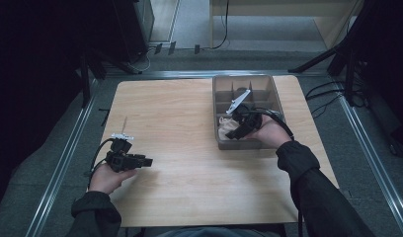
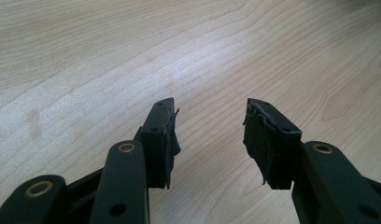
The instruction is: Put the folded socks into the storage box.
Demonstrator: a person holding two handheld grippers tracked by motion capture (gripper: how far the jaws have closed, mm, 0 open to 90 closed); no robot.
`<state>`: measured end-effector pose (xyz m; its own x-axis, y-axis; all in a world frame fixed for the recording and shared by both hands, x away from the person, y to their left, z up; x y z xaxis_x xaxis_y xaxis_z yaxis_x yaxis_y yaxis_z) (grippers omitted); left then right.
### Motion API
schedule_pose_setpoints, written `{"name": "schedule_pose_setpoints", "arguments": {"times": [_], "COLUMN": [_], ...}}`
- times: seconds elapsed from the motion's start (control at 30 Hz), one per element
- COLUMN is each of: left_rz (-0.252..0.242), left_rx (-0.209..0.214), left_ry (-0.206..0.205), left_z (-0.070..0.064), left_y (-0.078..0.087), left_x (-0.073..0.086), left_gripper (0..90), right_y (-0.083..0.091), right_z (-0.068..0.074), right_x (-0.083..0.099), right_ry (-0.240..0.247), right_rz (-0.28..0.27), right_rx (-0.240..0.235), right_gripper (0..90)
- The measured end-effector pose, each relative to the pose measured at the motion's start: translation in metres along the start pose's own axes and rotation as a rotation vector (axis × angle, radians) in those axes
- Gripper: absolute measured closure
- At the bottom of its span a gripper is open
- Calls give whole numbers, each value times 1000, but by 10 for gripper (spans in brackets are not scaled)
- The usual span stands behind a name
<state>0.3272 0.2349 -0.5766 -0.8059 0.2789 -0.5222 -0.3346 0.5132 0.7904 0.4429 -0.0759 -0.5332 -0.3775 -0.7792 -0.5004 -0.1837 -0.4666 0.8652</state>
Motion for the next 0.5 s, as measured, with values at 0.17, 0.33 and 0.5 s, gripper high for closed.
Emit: {"name": "schedule_pose_setpoints", "arguments": {"times": [0.17,0.33,0.5], "left_rz": [1,2,1], "left_rx": [0,0,-1], "left_ry": [0,1,1], "left_z": [0,0,0], "left_y": [0,0,0], "left_x": [0,0,0], "left_gripper": [523,523,523], "right_y": [7,17,26], "right_z": [-1,-5,-8], "right_x": [-2,-4,-8], "right_ry": [-28,-41,-41], "right_rz": [-6,-18,-28], "right_rx": [-14,-1,12], "right_gripper": [389,387,416]}}
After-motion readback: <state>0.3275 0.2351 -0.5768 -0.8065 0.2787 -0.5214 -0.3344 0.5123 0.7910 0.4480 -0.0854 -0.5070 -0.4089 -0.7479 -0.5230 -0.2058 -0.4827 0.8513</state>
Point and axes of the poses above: each handheld gripper's, and its own axes: y roughly backward along the jaws, x roughly out of its underside, z roughly to its left, the point moved 9 cm from there along -y, roughly forward along the jaws, and after that the axes turned 3 degrees about -y, right-handed, at the moved point
